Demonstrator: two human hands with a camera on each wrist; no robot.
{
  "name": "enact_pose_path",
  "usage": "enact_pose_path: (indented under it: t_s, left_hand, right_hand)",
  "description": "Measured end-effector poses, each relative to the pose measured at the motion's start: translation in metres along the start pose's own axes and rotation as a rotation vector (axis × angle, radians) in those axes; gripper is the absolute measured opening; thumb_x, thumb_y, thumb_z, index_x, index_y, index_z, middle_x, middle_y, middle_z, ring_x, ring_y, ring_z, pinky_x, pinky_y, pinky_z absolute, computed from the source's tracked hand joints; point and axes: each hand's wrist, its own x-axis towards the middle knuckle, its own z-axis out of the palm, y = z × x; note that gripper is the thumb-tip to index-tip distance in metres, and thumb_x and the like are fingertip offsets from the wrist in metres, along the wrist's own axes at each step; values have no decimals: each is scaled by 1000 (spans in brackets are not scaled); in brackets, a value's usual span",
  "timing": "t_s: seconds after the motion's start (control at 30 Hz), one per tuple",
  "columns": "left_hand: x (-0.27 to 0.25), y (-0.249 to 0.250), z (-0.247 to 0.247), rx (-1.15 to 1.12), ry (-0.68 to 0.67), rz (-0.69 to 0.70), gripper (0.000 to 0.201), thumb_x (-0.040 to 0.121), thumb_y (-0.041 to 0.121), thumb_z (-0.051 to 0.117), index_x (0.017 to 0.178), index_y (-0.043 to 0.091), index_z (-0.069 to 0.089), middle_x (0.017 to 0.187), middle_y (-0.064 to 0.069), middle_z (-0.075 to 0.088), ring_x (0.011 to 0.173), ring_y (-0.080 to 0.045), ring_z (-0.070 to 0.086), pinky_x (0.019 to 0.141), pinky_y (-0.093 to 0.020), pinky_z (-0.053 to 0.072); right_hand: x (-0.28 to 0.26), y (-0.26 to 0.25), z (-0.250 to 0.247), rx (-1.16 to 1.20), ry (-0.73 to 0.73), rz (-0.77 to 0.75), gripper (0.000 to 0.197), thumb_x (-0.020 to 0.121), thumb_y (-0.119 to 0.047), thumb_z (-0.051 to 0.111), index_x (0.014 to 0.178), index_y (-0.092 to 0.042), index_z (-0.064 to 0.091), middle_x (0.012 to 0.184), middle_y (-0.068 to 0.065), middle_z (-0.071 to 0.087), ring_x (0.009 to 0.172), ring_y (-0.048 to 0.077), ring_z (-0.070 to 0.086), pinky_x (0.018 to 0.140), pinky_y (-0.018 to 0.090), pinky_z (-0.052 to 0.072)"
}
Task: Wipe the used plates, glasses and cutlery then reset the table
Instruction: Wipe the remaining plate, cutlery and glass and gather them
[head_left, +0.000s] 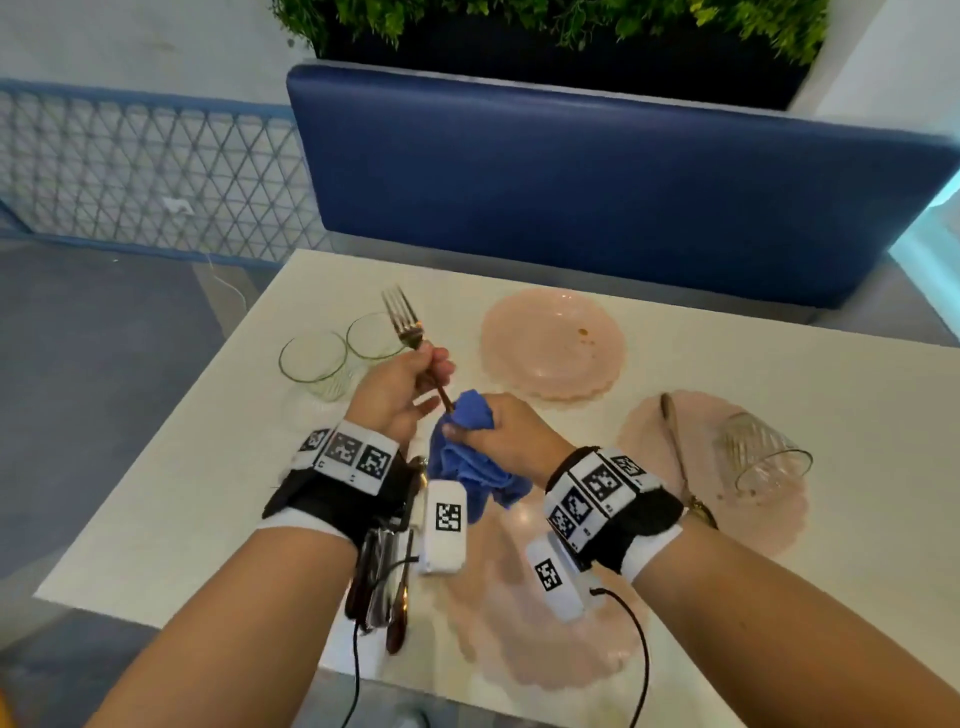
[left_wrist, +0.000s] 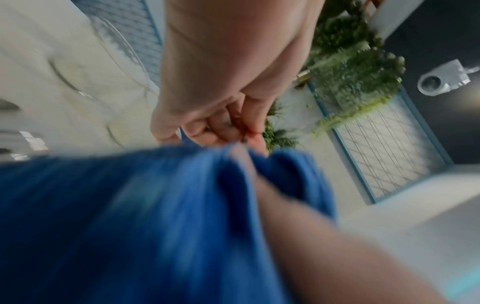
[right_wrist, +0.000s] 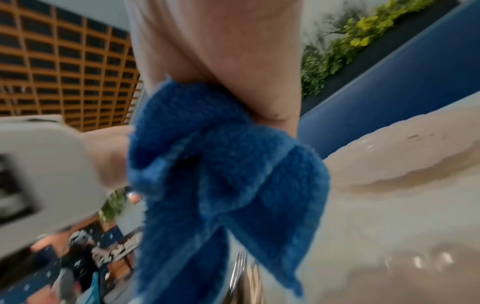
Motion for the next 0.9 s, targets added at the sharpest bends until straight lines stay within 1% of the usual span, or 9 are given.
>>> enact_pose_path:
  t_s: [0.13, 0.23, 0.3, 0.4, 0.47, 0.6, 0.7, 0.8, 0.9]
  left_hand:
    - [-16, 11, -61, -89, 69, 8, 26, 99, 23, 42, 82, 9, 58, 60, 2, 61, 59, -8, 52, 57, -18, 49]
    - [-34, 3, -97, 110, 51, -16, 21, 97, 21, 47, 90, 7, 61, 78, -5, 55, 66, -11, 52, 60, -20, 52]
    - [-44, -20, -115, 313, 93, -10, 17, 93, 16, 54, 95, 2, 63, 83, -10, 62, 64, -13, 60, 63, -25, 57]
    - [-45, -64, -134, 581, 172, 26, 15, 88, 15, 62, 90, 2, 69, 80, -11, 70, 67, -19, 67, 75, -37, 59]
    - [-43, -81, -136, 731, 140, 33, 16, 89, 20, 62, 80, 9, 69, 73, -7, 70, 71, -22, 69, 78, -37, 57]
    - [-33, -85, -120, 995, 72, 66, 22, 93, 24, 54, 84, 8, 66, 72, 0, 62, 64, -9, 58, 61, -14, 43]
    - [-22, -84, -112, 1096, 97, 73, 20, 93, 22, 54, 101, 6, 64, 92, -2, 62, 86, -17, 58, 78, -24, 44]
    - [-17, -89, -111, 1054, 152, 73, 25, 90, 18, 58, 112, 6, 53, 96, -6, 60, 92, -24, 60, 81, -31, 48]
    - [-16, -92, -109, 1107, 185, 71, 26, 87, 16, 62, 108, 3, 51, 100, -11, 60, 95, -26, 60, 79, -30, 45]
  right_hand:
    - [-18, 0, 26, 36, -70, 37, 17, 87, -27, 66, 80, -12, 66, 75, 2, 66, 69, 14, 61, 72, 27, 50]
    - [-27, 1, 25, 148, 2, 30, 30, 90, -25, 62, 60, -28, 64, 52, -8, 63, 58, 13, 64, 83, 42, 56]
    - [-32, -2, 20, 243, 62, 46, 31, 93, -23, 59, 64, -12, 64, 40, -8, 57, 44, 5, 58, 80, 49, 56]
    - [-39, -14, 18, 294, 158, 37, 38, 95, -20, 55, 83, 17, 60, 51, 4, 65, 47, 8, 60, 60, 32, 49]
    - [-43, -15, 20, 283, 216, 48, 33, 93, -21, 58, 92, 12, 63, 76, 18, 70, 65, 19, 66, 63, 28, 50]
    - [-48, -12, 28, 266, 231, 119, 24, 90, -24, 61, 94, -1, 66, 79, 10, 69, 69, 17, 65, 66, 26, 51]
    - [-51, -8, 24, 259, 262, 152, 18, 90, -25, 62, 92, -8, 65, 83, 8, 69, 74, 19, 66, 71, 28, 53]
    - [-51, 0, 11, 363, 325, 203, 20, 90, -27, 61, 101, -11, 63, 94, 13, 69, 84, 26, 67, 79, 40, 55]
    - [-52, 7, -7, 532, 377, 246, 14, 93, -27, 57, 99, -15, 60, 90, 12, 68, 75, 23, 67, 63, 36, 57]
